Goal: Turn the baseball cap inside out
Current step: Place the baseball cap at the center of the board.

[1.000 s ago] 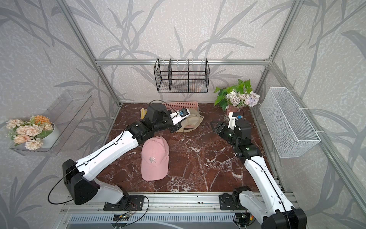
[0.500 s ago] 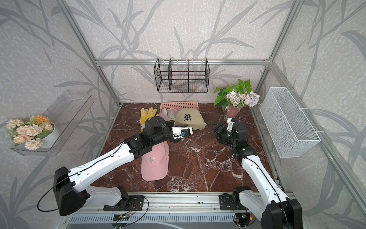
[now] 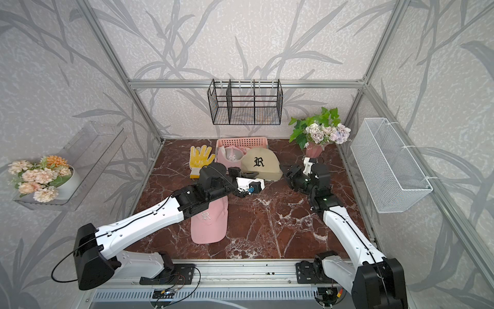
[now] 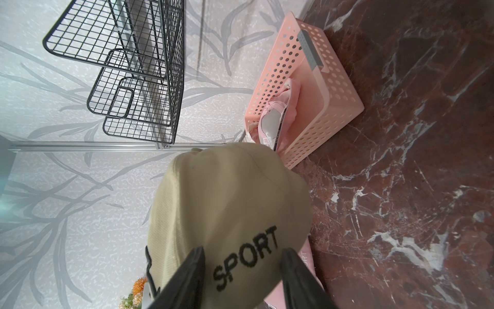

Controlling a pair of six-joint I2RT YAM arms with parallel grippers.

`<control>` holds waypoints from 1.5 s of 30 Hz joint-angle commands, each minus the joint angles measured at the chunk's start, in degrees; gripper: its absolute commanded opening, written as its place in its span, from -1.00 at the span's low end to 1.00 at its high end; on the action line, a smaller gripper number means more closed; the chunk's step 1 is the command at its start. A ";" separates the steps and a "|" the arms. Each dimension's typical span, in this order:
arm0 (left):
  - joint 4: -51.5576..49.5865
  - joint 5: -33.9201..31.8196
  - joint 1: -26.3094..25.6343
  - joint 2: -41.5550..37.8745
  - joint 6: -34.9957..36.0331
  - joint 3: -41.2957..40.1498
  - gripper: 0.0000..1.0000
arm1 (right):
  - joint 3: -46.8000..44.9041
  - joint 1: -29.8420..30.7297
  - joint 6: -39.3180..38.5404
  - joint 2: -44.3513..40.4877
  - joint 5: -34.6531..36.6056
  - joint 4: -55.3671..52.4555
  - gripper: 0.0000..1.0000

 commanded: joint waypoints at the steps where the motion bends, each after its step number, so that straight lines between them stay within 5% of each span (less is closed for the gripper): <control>1: 4.25 -1.65 -0.91 0.54 1.80 -0.57 -1.00 | -0.88 0.64 1.44 0.56 0.51 3.80 -0.15; 8: 5.66 -2.82 -1.80 1.35 1.61 -1.24 -0.96 | -1.58 1.00 1.42 0.67 1.37 4.71 -0.71; 10: 5.67 -2.31 -1.93 1.04 0.79 -1.38 -0.64 | -1.67 1.01 0.88 0.43 2.07 4.14 -0.97; 15: 3.75 2.71 -2.15 -2.13 -3.55 -3.16 -0.04 | -3.04 1.15 -1.27 -0.01 3.88 6.26 -1.00; 24: 5.60 14.10 -1.97 -14.18 -17.29 -13.07 0.63 | -5.55 3.80 -13.47 0.41 2.67 14.82 -1.00; 30: 17.67 -0.01 -1.89 -19.57 -33.38 -19.25 0.78 | -6.63 6.28 -15.60 5.17 -5.63 26.36 -1.00; 36: 19.58 -11.51 -1.71 -19.45 -42.93 -18.70 0.76 | -5.80 11.95 -16.33 14.03 -10.49 37.30 -1.00; 45: 20.53 -15.80 -1.12 -20.99 -45.81 -21.27 0.76 | -13.59 14.21 -15.04 23.23 -12.15 49.22 -1.00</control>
